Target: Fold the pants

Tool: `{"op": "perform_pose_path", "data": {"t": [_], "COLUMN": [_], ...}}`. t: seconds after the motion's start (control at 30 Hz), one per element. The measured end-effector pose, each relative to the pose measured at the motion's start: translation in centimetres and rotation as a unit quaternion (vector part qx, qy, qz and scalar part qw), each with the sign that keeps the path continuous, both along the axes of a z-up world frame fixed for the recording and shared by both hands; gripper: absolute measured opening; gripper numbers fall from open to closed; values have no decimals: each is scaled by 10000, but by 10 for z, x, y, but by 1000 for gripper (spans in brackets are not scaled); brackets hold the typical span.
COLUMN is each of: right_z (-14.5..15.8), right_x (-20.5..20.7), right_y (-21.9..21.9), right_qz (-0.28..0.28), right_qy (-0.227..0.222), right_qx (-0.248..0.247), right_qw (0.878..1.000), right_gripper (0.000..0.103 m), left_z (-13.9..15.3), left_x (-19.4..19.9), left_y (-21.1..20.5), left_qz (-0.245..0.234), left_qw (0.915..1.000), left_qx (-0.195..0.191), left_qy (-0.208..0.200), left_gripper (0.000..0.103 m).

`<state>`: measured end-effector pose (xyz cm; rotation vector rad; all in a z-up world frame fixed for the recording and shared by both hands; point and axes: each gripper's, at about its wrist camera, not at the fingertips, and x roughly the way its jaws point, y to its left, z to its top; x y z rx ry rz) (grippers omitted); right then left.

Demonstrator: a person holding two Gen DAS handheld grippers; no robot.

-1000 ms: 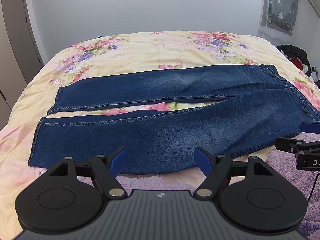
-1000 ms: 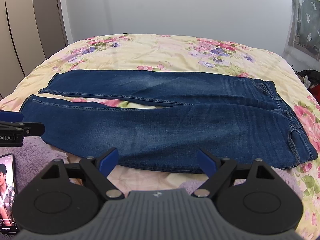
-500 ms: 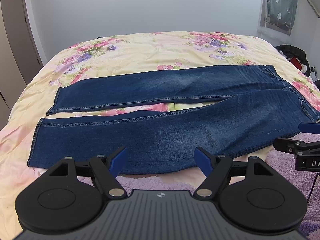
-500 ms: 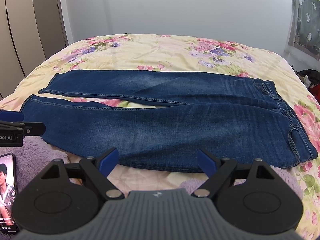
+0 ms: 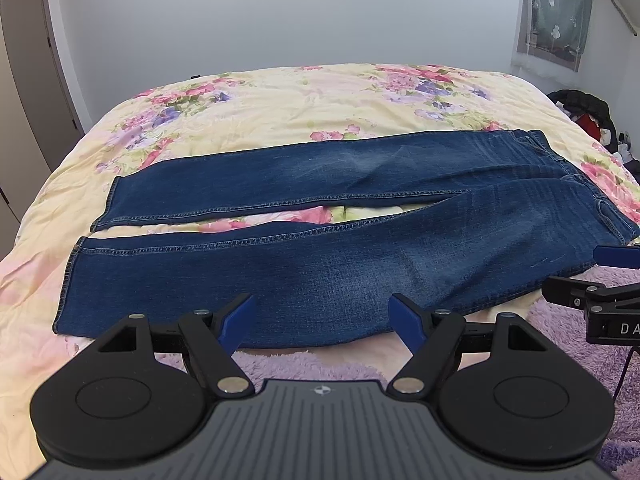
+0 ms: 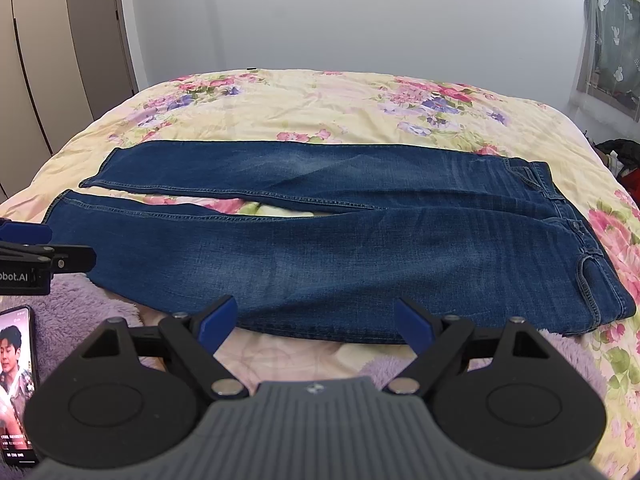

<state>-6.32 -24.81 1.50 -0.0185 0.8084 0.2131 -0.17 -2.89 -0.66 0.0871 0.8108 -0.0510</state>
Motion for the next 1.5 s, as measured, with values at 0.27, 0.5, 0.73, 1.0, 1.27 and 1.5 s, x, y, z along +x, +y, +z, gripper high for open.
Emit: {"op": "perform_pose_path", "data": {"t": [0.27, 0.5, 0.73, 1.0, 1.27, 1.5], "right_z": [2, 3, 17, 40, 42, -3], "right_x": [-4, -6, 9, 53, 96, 114], "right_y": [2, -8, -48, -131, -229, -292], "right_qz": [9, 105, 287, 54, -197, -277], "right_qy": [-35, -178, -687, -439, -156, 431], "right_qx": [5, 144, -38, -700, -1637, -2155], "right_qw": [10000, 9997, 9972, 9966, 9862, 9752], "right_gripper": [82, 82, 82, 82, 57, 28], "left_z": [1, 3, 9, 22, 4, -60], "left_x": [-2, 2, 16, 33, 57, 64], "left_y": [-2, 12, 56, 108, 156, 178], "left_qz": [-15, -92, 46, 124, -240, -1132], "left_qw": [10000, 9999, 9981, 9898, 9807, 9481], "left_qx": [-17, 129, 612, 1419, 1907, 2772], "left_qy": [2, -10, -28, -22, 370, 1071], "left_gripper": [89, 89, 88, 88, 77, 69]}}
